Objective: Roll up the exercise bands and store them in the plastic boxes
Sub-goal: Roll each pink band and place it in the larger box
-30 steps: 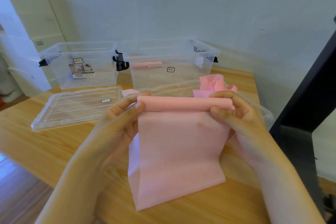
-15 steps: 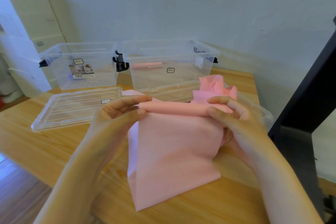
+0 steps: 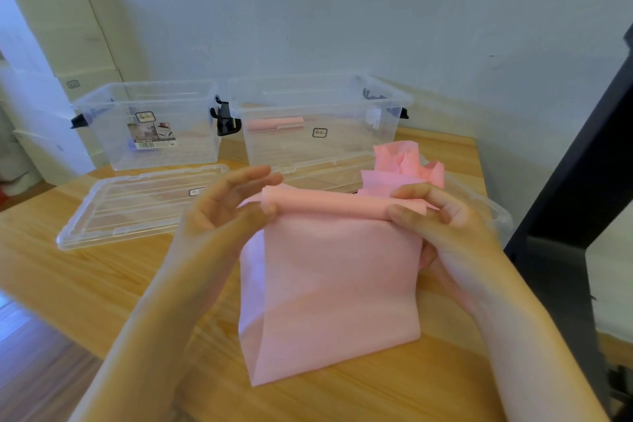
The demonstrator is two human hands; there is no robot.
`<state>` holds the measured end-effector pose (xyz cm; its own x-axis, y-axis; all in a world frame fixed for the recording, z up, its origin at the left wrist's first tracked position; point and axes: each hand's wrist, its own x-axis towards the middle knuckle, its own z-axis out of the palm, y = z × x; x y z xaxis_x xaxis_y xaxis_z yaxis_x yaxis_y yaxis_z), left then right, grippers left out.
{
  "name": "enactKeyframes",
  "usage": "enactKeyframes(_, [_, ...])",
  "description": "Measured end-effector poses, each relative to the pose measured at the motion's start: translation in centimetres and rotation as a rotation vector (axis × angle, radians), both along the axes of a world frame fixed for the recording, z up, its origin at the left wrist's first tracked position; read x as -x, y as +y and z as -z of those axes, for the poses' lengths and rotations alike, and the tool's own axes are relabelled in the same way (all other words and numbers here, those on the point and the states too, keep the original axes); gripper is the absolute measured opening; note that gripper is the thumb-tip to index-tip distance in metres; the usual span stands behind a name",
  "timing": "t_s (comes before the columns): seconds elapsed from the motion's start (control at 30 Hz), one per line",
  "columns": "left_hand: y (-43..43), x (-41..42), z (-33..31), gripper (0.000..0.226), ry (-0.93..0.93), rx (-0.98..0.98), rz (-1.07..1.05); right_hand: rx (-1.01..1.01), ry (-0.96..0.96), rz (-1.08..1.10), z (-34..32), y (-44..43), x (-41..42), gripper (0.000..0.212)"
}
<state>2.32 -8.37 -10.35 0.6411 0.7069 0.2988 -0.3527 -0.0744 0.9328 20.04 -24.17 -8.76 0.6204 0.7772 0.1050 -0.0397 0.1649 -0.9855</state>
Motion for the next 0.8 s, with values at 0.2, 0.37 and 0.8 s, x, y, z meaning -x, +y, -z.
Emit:
enactKeyframes(0.2, [-1.1,-0.3,-0.4,0.033,0.085,0.103,0.175,-0.067,-0.008,-0.060,-0.1,-0.3,0.1,0.017])
enactKeyframes(0.37, [-1.6,-0.7,0.0,0.031,0.168,0.067,0.175,-0.105,-0.010,-0.093,0.1,-0.2,-0.1,0.017])
enactKeyframes(0.8, [-1.9,-1.5,0.0,0.031,0.110,-0.141,-0.052,-0.108,-0.004,-0.143,0.6,0.0,-0.5,0.031])
